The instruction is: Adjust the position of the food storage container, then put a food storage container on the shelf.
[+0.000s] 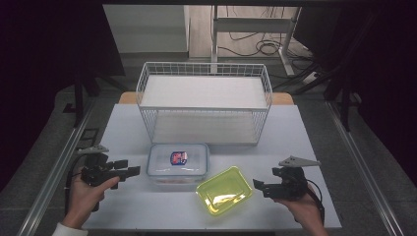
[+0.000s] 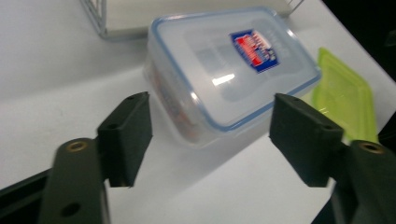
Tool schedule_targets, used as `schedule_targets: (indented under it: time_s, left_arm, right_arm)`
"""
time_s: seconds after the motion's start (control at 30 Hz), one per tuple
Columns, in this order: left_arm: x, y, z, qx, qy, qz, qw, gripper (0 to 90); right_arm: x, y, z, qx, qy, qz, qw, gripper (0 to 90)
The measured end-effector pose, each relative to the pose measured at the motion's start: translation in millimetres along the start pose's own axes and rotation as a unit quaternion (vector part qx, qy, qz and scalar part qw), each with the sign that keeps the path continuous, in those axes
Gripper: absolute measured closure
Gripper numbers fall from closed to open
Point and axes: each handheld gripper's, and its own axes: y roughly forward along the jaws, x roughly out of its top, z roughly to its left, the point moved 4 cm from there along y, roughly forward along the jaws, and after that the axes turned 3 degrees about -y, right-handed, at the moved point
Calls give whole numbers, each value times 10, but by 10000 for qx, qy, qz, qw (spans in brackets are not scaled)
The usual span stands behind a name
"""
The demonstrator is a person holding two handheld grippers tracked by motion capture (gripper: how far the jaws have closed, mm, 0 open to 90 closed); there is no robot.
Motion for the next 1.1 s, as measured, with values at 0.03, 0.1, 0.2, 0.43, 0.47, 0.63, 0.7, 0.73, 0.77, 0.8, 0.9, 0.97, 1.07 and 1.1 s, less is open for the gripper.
schedule_targets:
  time_s: [0.03,0.1,0.2,0.43,0.47,0.63,0.7,0.73,0.77,0.8,0.9,0.97,1.07,1.1]
  left_arm:
    - [6,-6,-10,-12,-8,-18,10000,266]
    - [13,-12,-32,-64,-30,-41,10000,228]
    - [4,-3,-56,108,142,16,9998,211]
    - [67,-36,-109,-288,-145,-185,9993,178]
    - [83,-35,-117,-355,-226,-207,9989,169]
    - [137,25,-104,-488,-407,-211,9978,161]
    - [152,63,-85,-497,-465,-186,9975,161]
    - [166,106,-54,-504,-523,-130,9973,158]
    - [174,130,-38,-499,-556,-115,9971,156]
    - [174,130,-38,-499,-556,-115,9971,154]
    - [203,238,35,-533,-724,-12,9959,142]
    - [217,306,92,-619,-856,9,9944,137]
    - [212,416,181,-689,-1068,123,9918,132]
    - [205,450,195,-664,-1082,180,9917,130]
  right_arm:
    - [9,0,13,35,-1,-24,10000,129]
    - [23,-4,36,102,23,-45,9999,128]
    - [35,-12,47,191,37,-55,9998,128]
    - [154,-39,131,501,218,-207,9983,120]
    - [180,-39,149,540,208,-217,9981,120]
    - [418,33,342,723,179,-233,9969,120]
    - [454,56,374,765,188,-202,9967,120]
    - [563,150,471,877,177,-124,9959,120]
    - [611,194,513,913,171,-97,9956,121]
    - [611,194,513,913,171,-97,9956,121]
    - [785,374,676,1091,181,-29,9939,121]
    - [851,461,747,1192,198,-5,9927,122]
    - [917,557,824,1253,173,35,9920,123]
    - [942,590,848,1278,171,39,9916,123]
